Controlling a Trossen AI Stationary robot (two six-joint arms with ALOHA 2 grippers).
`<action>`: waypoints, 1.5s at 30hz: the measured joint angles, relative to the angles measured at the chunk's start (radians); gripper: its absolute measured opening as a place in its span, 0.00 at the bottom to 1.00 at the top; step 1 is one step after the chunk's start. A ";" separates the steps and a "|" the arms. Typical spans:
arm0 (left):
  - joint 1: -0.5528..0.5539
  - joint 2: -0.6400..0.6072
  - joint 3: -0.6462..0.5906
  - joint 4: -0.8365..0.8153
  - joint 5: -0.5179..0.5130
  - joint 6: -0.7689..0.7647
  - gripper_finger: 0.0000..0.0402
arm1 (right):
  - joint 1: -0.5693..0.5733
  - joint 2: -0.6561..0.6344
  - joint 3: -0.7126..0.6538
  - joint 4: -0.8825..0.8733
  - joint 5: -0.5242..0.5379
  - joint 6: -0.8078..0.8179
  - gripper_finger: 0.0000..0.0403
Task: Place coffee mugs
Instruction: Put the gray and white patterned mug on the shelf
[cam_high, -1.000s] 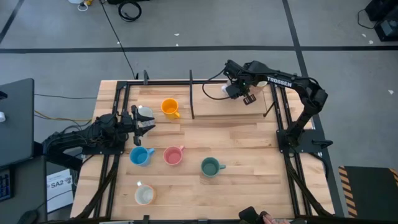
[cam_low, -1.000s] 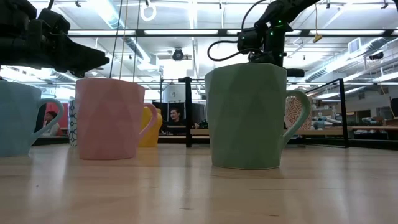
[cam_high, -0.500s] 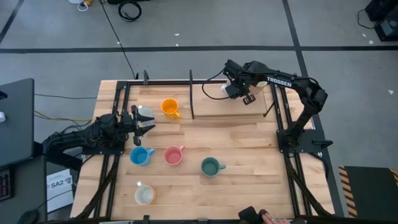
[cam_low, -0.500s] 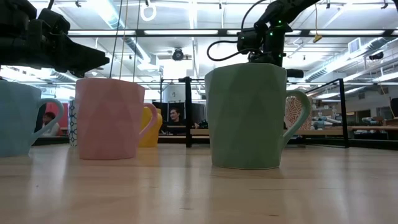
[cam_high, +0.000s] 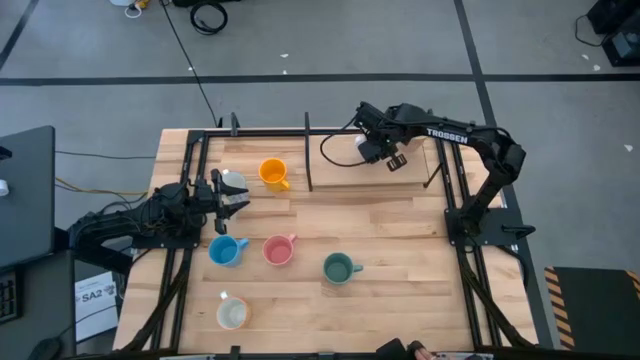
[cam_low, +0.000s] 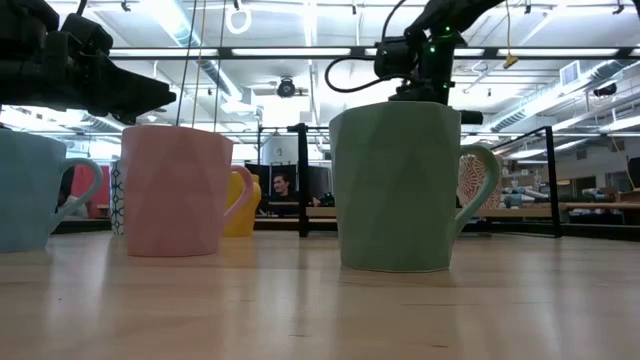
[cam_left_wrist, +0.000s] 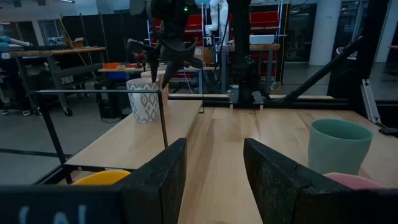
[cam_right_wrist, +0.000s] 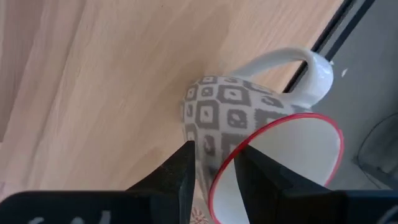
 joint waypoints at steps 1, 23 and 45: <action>0.000 0.000 0.000 0.000 0.000 0.000 0.42 | 0.005 0.000 0.000 0.003 0.008 0.004 0.29; 0.000 0.000 0.000 0.000 0.000 0.000 0.42 | 0.009 0.000 0.001 0.052 -0.108 0.594 0.28; 0.000 0.000 0.000 0.000 0.000 0.000 0.42 | -0.101 -0.001 0.001 0.062 -0.108 0.583 0.07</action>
